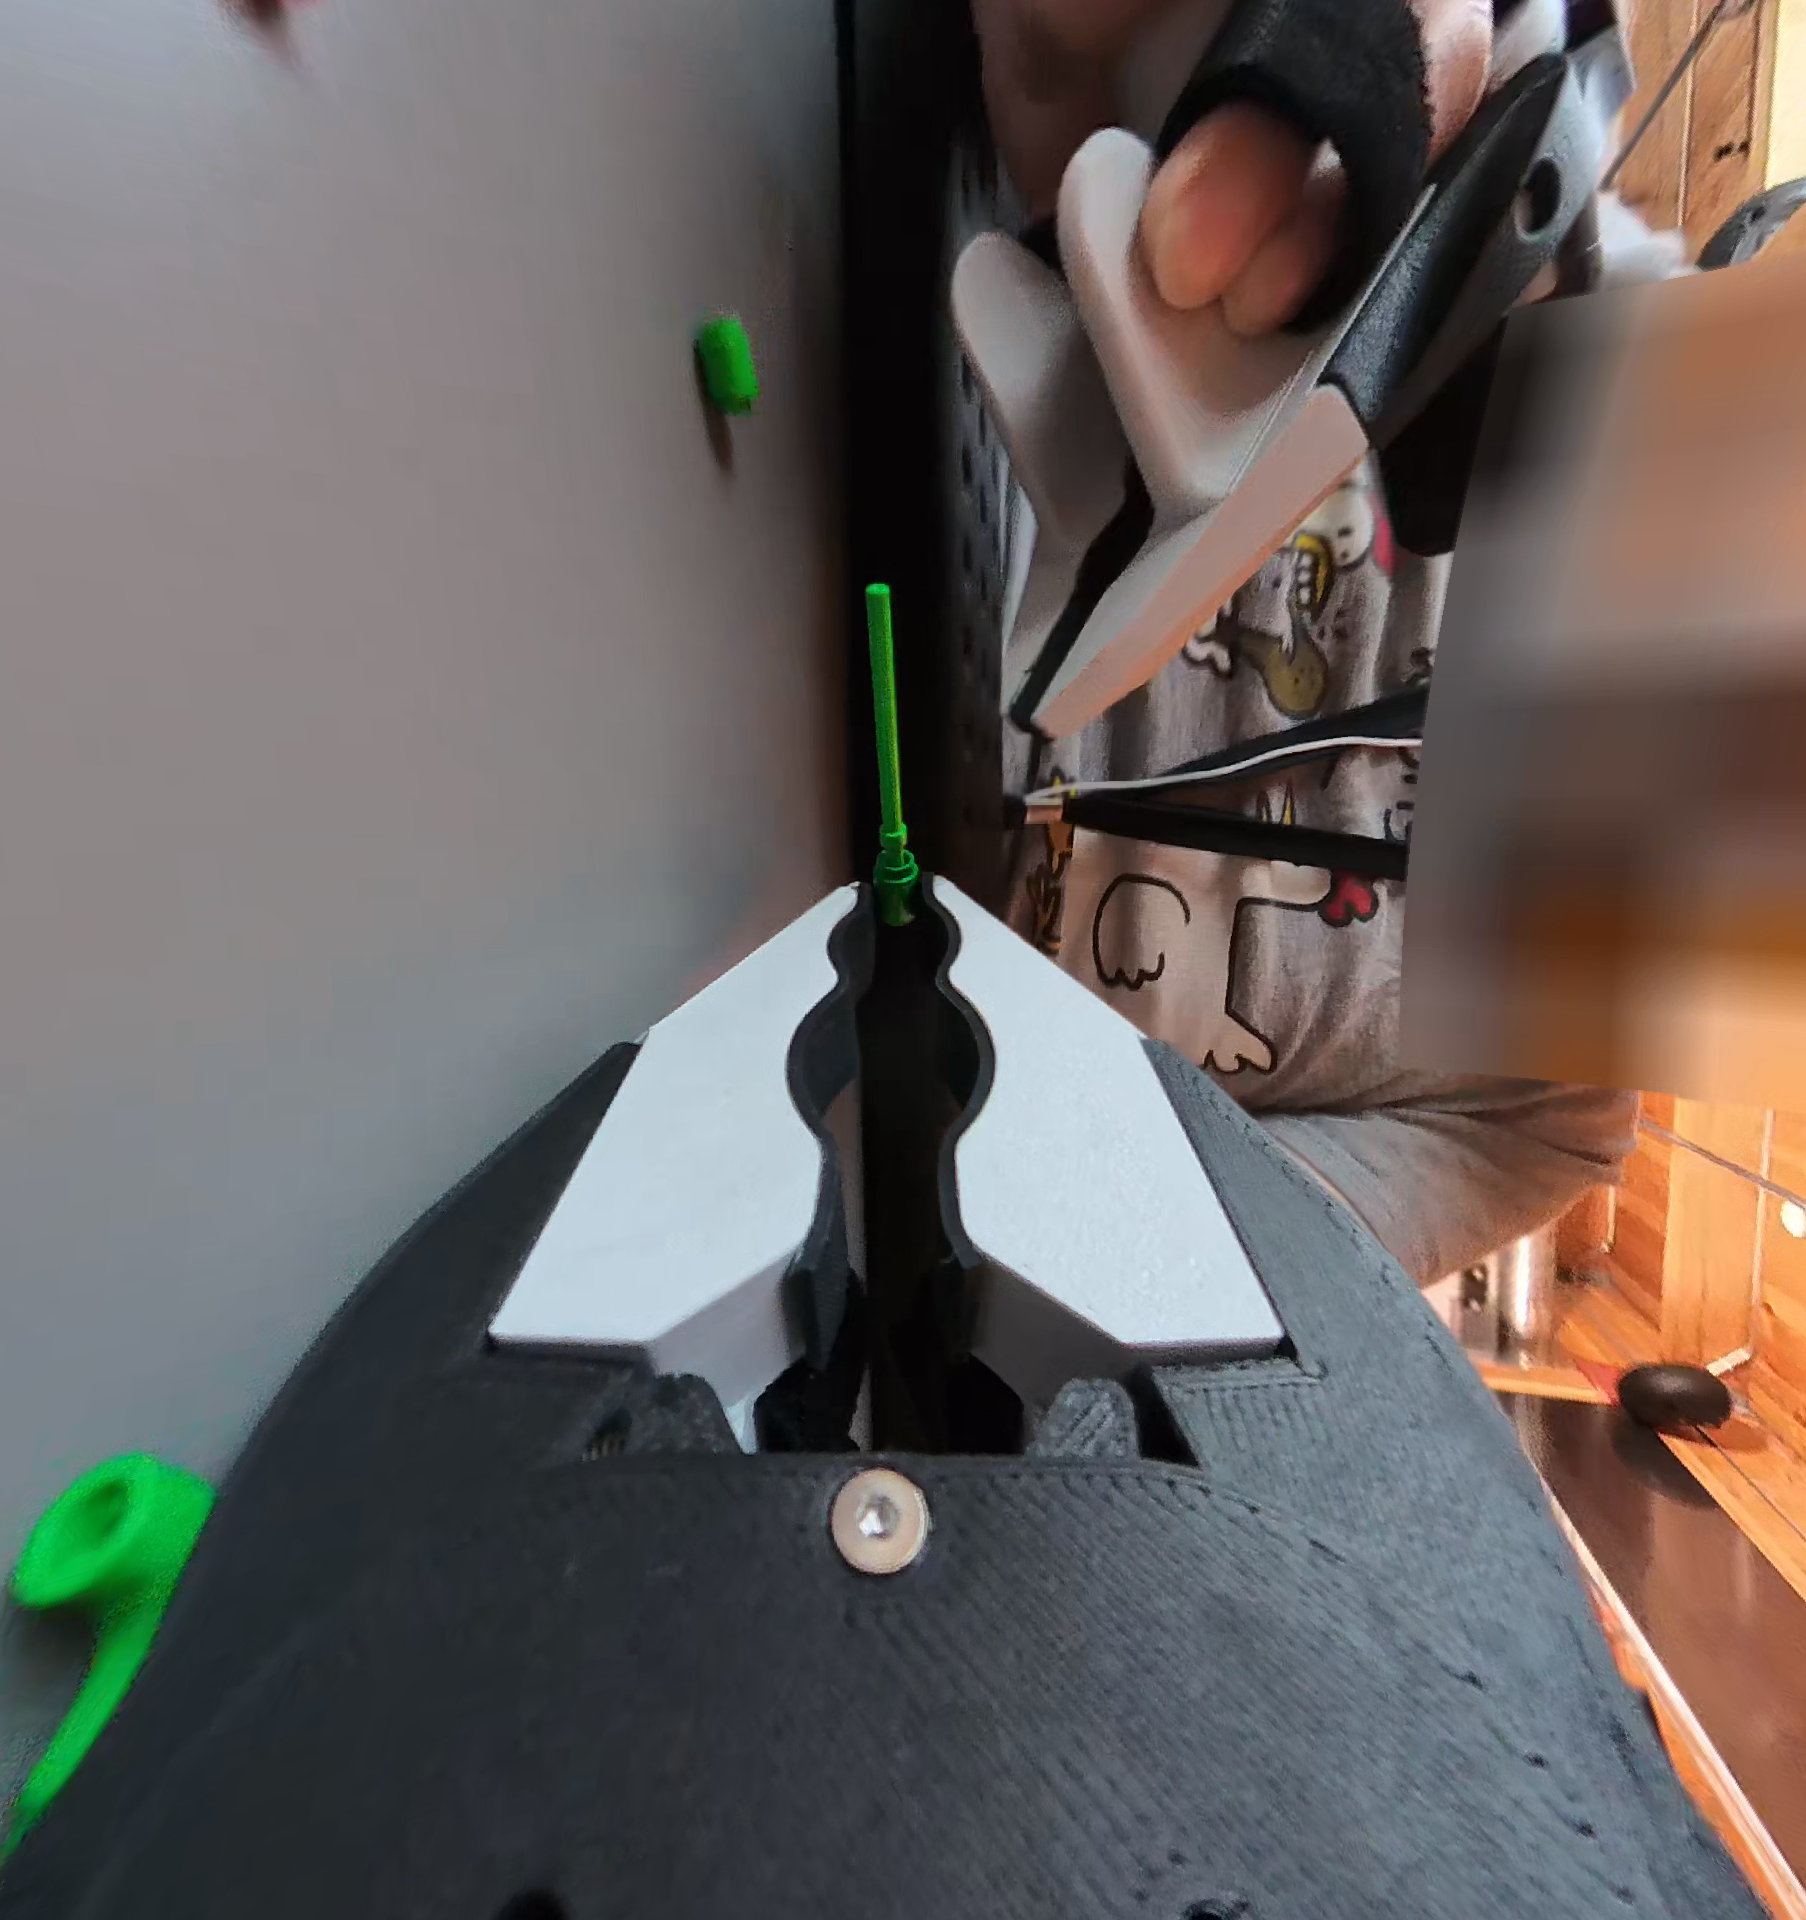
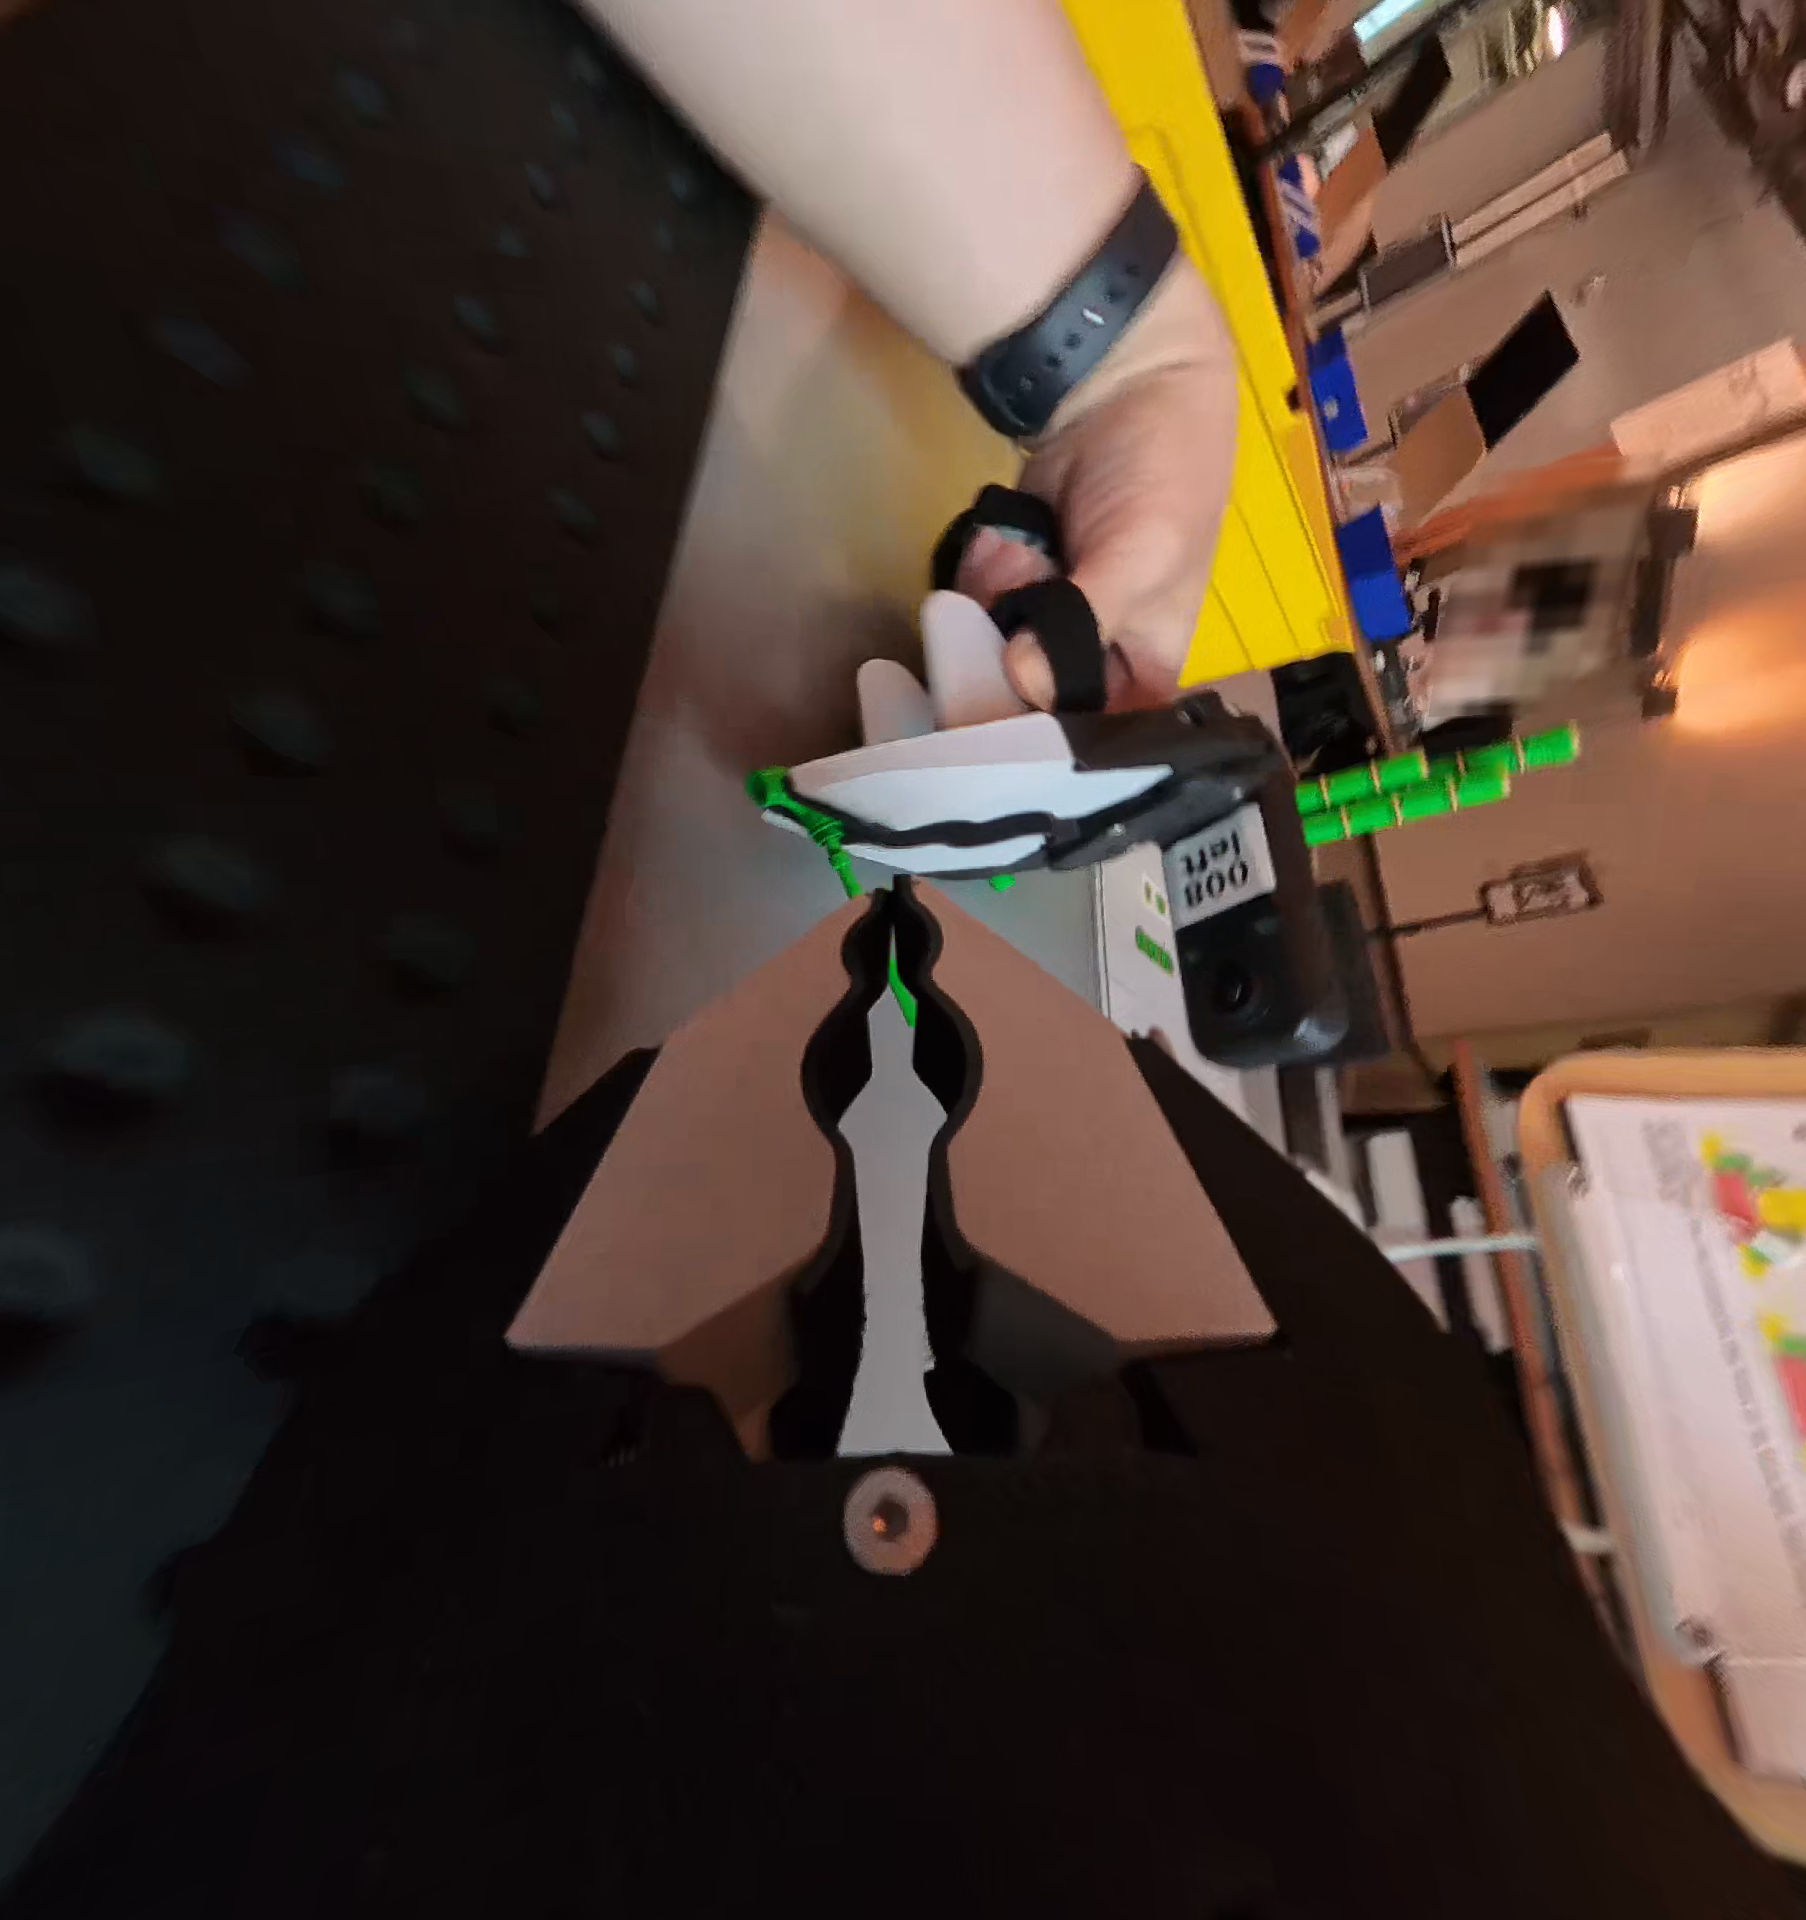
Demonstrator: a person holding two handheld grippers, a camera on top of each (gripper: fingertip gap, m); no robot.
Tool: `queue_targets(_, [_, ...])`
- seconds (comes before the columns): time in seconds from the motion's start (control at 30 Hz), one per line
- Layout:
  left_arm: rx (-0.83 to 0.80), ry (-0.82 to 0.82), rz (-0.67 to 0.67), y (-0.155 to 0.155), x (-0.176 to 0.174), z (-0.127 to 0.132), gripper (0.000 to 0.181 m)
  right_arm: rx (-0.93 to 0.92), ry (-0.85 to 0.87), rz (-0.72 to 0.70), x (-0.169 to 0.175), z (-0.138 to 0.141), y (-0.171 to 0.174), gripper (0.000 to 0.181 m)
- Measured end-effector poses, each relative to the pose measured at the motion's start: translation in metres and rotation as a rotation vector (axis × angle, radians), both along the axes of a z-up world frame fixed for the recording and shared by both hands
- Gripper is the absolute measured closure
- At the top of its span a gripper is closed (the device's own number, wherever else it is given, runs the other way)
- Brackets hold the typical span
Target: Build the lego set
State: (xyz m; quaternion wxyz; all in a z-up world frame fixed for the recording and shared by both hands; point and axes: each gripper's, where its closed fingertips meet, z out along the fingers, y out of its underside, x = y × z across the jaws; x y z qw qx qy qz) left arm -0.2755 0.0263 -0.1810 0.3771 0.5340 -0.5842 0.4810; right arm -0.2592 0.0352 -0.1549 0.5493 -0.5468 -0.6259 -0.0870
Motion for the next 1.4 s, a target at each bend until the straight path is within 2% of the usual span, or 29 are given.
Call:
queue_targets(0.1, [0.023,-0.08,0.068,0.009,0.012,0.011,0.176,-0.129,0.204,-0.12,0.016,0.016,0.017,0.181])
queue_targets(0.2, [0.092,-0.197,0.135,0.017,0.028,0.023,0.176,-0.352,0.547,-0.172,0.03,0.041,0.027,0.18])
queue_targets(0.27, [0.119,-0.291,0.206,0.024,0.042,0.038,0.176,-0.48,0.821,-0.165,0.041,0.066,0.031,0.173])
queue_targets(0.33, [0.142,-0.398,0.28,0.031,0.055,0.055,0.176,-0.59,1.052,-0.147,0.054,0.084,0.035,0.159])
queue_targets(0.43, [0.186,-0.52,0.384,0.039,0.072,0.074,0.176,-0.668,1.249,-0.153,0.072,0.096,0.044,0.147])
queue_targets(0.6, [0.26,-0.625,0.445,0.044,0.086,0.084,0.176,-0.733,1.335,-0.235,0.084,0.094,0.065,0.144])
queue_targets(0.73, [0.253,-0.659,0.5,0.05,0.09,0.092,0.176,-0.858,1.342,-0.223,0.075,0.088,0.07,0.151])
queue_targets(0.77, [0.258,-0.659,0.496,0.05,0.089,0.092,0.176,-0.863,1.323,-0.223,0.072,0.086,0.07,0.159])
queue_targets(0.87, [0.295,-0.651,0.473,0.049,0.088,0.088,0.176,-0.872,1.31,-0.215,0.07,0.083,0.069,0.164])
queue_targets(1.0, [0.317,-0.636,0.449,0.045,0.089,0.084,0.176,-0.89,1.315,-0.186,0.07,0.083,0.067,0.181])
queue_targets(1.4, [0.376,-0.583,0.402,0.045,0.088,0.066,0.176,-0.894,1.222,-0.215,0.068,0.064,0.065,0.181])
